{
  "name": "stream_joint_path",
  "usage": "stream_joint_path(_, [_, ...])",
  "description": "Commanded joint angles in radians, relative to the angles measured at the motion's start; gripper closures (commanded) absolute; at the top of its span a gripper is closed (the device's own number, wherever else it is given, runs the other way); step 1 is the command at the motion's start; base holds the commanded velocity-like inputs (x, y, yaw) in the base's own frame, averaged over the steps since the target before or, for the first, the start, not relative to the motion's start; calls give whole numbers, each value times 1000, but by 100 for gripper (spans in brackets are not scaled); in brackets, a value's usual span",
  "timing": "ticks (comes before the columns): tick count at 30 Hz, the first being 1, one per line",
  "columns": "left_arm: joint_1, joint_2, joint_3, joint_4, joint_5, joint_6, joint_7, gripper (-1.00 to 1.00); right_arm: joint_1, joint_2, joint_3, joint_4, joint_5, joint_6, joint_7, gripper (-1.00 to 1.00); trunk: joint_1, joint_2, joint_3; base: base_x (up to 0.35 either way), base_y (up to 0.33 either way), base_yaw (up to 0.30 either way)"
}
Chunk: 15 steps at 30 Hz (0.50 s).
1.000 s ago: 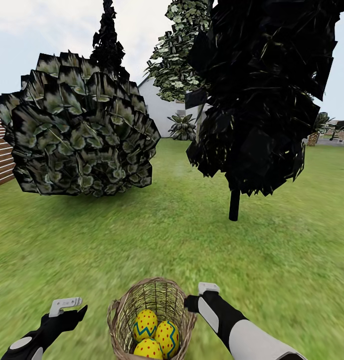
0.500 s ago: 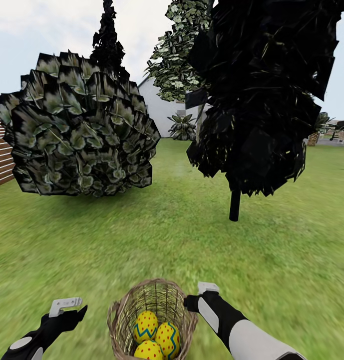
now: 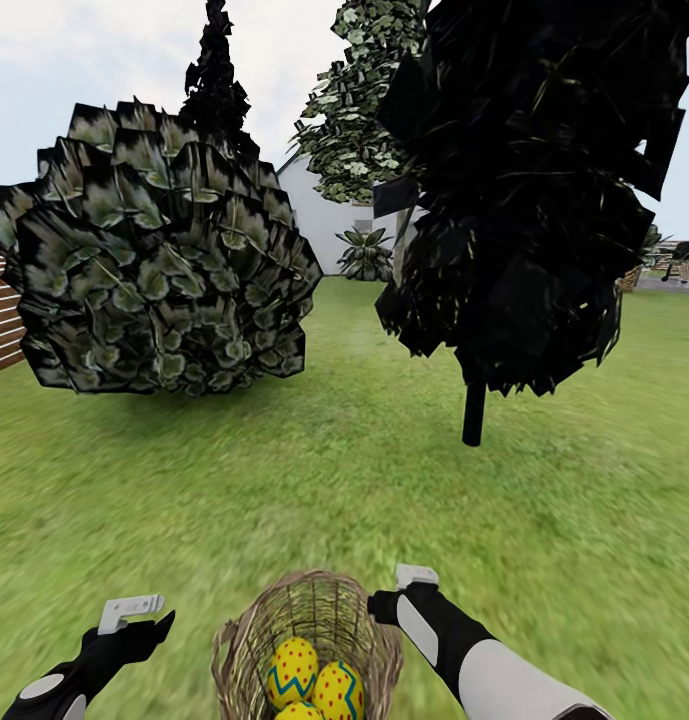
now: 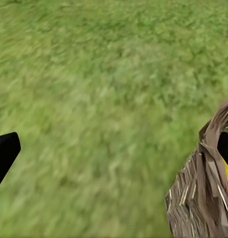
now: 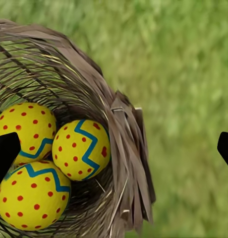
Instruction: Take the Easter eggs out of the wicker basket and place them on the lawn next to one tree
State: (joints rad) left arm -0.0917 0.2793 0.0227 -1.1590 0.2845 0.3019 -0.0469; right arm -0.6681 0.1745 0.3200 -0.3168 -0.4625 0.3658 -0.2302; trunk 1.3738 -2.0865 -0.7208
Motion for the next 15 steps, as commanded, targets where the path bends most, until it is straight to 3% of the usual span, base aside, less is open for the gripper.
stream_joint_path(1, [0, 0, 2, -1, 7, 6, -4, -100, -1, 0, 5, -1, -7, 4, -8, -100, 0, 0, -1, 72, 28, 0])
stream_joint_path(15, [0, -1, 2, -4, 9, -18, -4, -100, -1, 0, 5, 1, -7, 4, -8, -100, 0, 0, -1, 13, 5, 0])
